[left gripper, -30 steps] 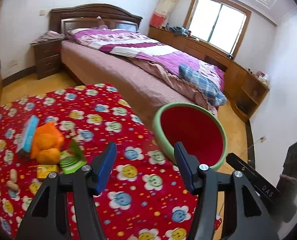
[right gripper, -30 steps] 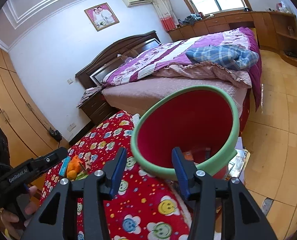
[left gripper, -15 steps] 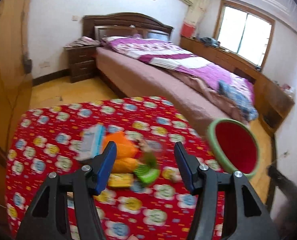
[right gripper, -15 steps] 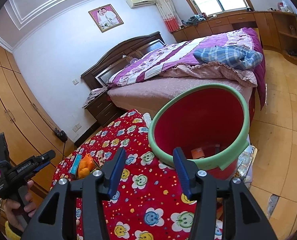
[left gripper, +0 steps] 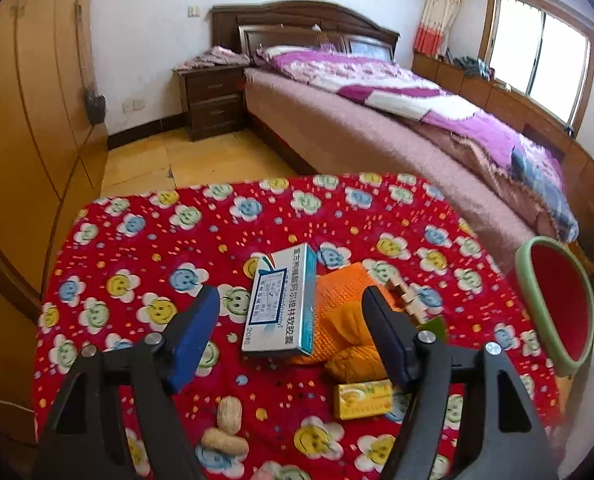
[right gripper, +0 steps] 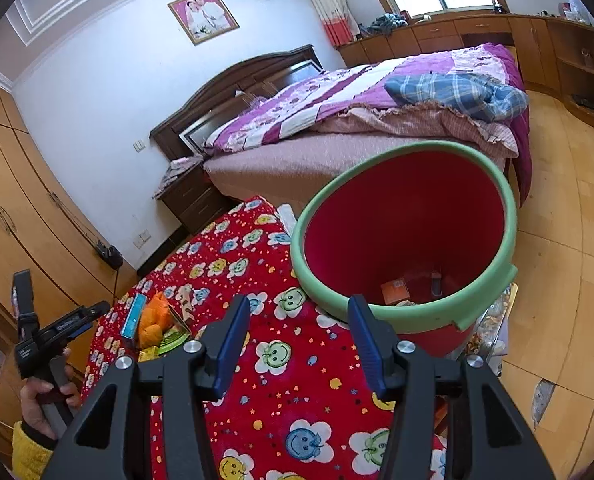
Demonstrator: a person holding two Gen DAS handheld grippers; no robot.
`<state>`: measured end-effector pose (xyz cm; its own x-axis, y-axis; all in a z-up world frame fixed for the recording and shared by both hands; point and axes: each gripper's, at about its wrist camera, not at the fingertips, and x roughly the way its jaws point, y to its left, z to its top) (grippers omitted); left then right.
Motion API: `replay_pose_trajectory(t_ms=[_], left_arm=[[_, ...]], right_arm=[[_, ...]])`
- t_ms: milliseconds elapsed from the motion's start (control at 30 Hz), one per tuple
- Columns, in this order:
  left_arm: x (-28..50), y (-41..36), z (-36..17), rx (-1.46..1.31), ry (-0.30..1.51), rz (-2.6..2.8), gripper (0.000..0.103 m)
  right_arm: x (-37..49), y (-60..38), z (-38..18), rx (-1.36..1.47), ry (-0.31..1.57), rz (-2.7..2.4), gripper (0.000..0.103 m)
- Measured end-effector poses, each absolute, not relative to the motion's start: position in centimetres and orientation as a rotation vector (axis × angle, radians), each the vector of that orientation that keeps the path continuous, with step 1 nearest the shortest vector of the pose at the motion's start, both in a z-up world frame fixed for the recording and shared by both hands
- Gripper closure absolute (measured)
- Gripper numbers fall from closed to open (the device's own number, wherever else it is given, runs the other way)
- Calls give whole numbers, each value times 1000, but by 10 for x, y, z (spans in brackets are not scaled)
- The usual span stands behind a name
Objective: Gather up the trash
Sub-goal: 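Move both open tools back over the white medicine box on the quilt, then close the left tool on the white medicine box and lift it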
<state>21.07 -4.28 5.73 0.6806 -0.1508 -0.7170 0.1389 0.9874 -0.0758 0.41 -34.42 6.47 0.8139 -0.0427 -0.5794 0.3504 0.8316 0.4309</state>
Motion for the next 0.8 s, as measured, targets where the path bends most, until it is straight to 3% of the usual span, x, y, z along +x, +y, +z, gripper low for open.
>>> replay_pose_trajectory(t_ms=[267, 567, 633, 700, 800], left_arm=[[251, -43, 14, 24, 887, -131, 30], [263, -23, -9, -139, 959, -157, 30], [260, -20, -8, -150, 950, -152, 36], [258, -19, -6, -152, 952, -160, 51], [252, -15, -1, -171, 940, -179, 53]], right_arm=[[25, -342, 54, 546, 629, -225, 49], [41, -339, 42, 552, 672, -211, 49], [42, -336, 41, 548, 677, -206, 49], [42, -334, 42, 545, 678, -201, 49], [42, -330, 44, 535, 674, -193, 49]])
